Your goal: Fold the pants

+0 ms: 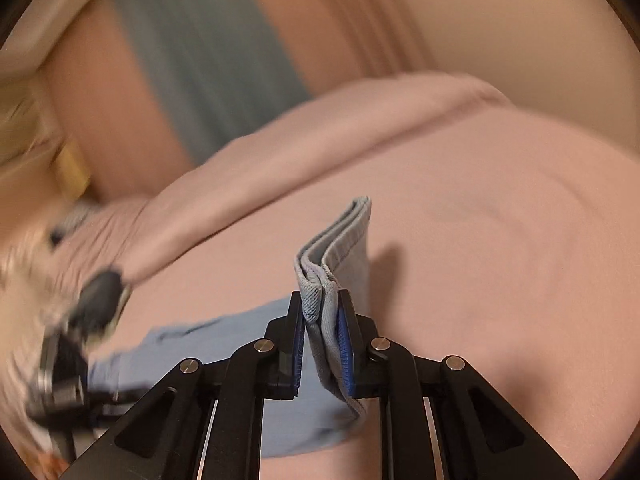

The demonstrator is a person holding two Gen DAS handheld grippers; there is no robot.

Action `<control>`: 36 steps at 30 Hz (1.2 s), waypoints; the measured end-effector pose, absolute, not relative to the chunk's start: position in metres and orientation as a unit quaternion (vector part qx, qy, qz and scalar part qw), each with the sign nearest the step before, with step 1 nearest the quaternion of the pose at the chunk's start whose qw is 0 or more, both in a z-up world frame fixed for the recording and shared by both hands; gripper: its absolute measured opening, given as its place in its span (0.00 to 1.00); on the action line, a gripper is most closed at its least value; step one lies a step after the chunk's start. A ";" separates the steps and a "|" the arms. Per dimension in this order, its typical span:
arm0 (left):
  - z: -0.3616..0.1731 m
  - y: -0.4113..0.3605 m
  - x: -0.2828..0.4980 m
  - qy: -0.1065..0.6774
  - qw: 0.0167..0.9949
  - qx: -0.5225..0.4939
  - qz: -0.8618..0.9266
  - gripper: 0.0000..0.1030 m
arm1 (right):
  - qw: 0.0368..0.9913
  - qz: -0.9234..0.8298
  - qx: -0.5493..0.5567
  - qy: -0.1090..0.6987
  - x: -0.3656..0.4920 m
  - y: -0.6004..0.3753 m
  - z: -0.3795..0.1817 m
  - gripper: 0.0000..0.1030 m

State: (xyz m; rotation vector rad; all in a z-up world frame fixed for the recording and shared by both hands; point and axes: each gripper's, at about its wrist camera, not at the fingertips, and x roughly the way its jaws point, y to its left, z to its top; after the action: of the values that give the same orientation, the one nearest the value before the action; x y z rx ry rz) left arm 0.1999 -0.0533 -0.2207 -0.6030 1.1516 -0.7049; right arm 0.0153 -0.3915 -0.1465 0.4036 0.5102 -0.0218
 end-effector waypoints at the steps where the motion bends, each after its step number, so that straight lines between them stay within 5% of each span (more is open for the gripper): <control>1: -0.217 -0.051 0.200 0.518 0.734 -0.291 -0.330 0.79 | 0.952 0.008 0.175 0.250 0.016 -0.374 -0.144 0.17; 5: -0.205 -0.050 0.203 0.493 0.712 -0.346 -0.362 0.91 | 0.956 0.059 0.124 0.260 0.025 -0.320 -0.148 0.17; 13: -0.223 -0.074 0.227 0.522 0.678 -0.366 -0.365 0.84 | 0.950 0.100 0.029 0.294 0.026 -0.254 -0.179 0.17; 18: -0.231 -0.083 0.230 0.545 0.693 -0.310 -0.355 0.14 | 0.949 0.110 0.010 0.294 0.017 -0.247 -0.181 0.17; 26: -0.203 -0.044 0.224 0.475 0.769 -0.267 -0.334 0.09 | 0.951 0.140 -0.005 0.277 0.019 -0.220 -0.172 0.17; 36: -0.236 0.012 0.239 0.504 0.790 -0.249 -0.243 0.09 | 0.922 0.207 -0.046 0.324 0.037 -0.157 -0.198 0.18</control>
State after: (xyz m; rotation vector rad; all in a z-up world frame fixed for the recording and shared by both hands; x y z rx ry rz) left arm 0.2392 0.0116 -0.2360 -0.5363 1.0855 -0.5235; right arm 0.0371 -0.1569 -0.1981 -0.0942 0.6651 0.4249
